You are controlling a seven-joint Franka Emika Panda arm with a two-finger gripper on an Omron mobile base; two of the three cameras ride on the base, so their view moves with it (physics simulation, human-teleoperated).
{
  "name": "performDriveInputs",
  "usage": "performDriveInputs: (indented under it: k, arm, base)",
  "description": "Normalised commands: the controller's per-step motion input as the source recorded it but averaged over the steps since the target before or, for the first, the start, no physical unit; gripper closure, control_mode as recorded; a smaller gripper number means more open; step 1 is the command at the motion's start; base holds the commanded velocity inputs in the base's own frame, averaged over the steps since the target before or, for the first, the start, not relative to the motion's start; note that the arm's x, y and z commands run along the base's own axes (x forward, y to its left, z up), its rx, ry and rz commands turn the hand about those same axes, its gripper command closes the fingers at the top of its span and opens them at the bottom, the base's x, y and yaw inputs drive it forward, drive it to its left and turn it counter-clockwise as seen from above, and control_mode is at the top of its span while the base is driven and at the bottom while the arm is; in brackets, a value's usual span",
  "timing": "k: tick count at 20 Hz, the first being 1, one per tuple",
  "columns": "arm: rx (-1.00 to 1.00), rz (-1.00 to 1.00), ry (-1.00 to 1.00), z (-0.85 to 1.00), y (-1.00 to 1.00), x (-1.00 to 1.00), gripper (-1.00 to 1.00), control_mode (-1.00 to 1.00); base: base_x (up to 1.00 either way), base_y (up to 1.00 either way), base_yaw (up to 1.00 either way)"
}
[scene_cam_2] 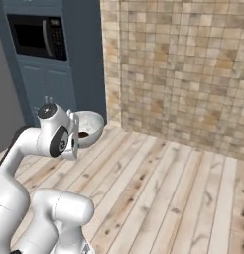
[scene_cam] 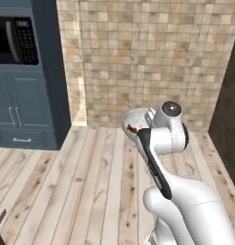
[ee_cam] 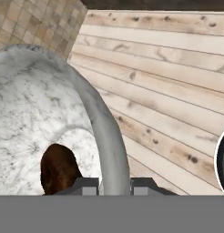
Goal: Pick the chicken drumstick and sweet potato from their plates and place them in the bowl. Then put the bowl in the fridge.
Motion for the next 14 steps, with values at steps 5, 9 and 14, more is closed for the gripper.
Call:
performDriveInputs:
  k: [5, 9, 14]
  arm:
    - [0.0, 0.0, 0.0, 0.0, 0.0, 0.0, 1.0, 1.0]
    - [0.0, 0.0, 0.0, 0.0, 0.0, 0.0, 1.0, 1.0]
    - [0.0, 0.0, 0.0, 0.0, 0.0, 0.0, 1.0, 1.0]
  base:
    - [0.65, 0.0, 0.58]
    - [0.69, 0.0, 0.54]
    - [0.87, 0.0, 0.34]
